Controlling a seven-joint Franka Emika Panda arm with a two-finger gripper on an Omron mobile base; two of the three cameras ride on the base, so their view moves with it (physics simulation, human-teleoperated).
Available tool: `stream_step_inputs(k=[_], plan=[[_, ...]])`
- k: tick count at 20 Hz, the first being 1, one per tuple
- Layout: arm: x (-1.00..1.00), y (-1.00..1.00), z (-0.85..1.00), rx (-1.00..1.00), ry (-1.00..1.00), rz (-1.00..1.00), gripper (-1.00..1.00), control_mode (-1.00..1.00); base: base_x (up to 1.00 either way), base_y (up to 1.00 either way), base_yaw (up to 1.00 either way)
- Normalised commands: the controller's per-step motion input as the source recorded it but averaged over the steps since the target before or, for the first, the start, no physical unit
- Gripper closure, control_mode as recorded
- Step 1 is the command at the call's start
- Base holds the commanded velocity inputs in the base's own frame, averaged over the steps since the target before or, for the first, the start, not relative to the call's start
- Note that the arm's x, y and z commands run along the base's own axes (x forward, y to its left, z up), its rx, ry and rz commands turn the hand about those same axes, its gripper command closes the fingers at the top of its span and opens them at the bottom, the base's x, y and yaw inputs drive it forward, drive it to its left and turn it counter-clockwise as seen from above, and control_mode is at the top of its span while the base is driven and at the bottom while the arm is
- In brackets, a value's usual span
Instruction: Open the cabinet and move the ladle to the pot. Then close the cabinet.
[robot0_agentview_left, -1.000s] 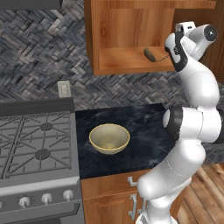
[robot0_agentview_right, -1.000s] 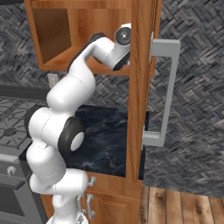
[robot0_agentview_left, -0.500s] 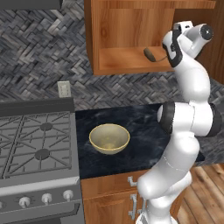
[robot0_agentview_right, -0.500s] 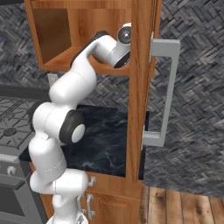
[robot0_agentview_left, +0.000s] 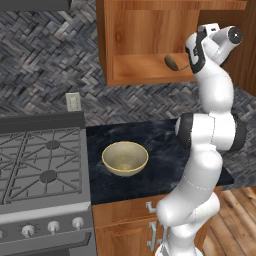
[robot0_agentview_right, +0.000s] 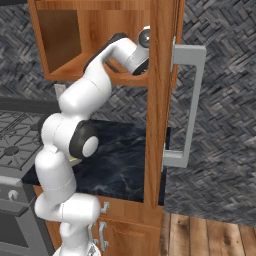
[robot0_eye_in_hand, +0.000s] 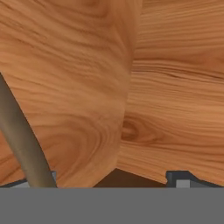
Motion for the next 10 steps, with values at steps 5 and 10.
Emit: stream_step_inputs(k=[5,10], plan=[[0.17,-0.01,-0.19,-0.01,0.00,0.00,1.00,-1.00,0.00,0.00,0.00],[0.17,0.00,-0.19,-0.01,0.00,0.00,1.00,-1.00,0.00,0.00,0.00]])
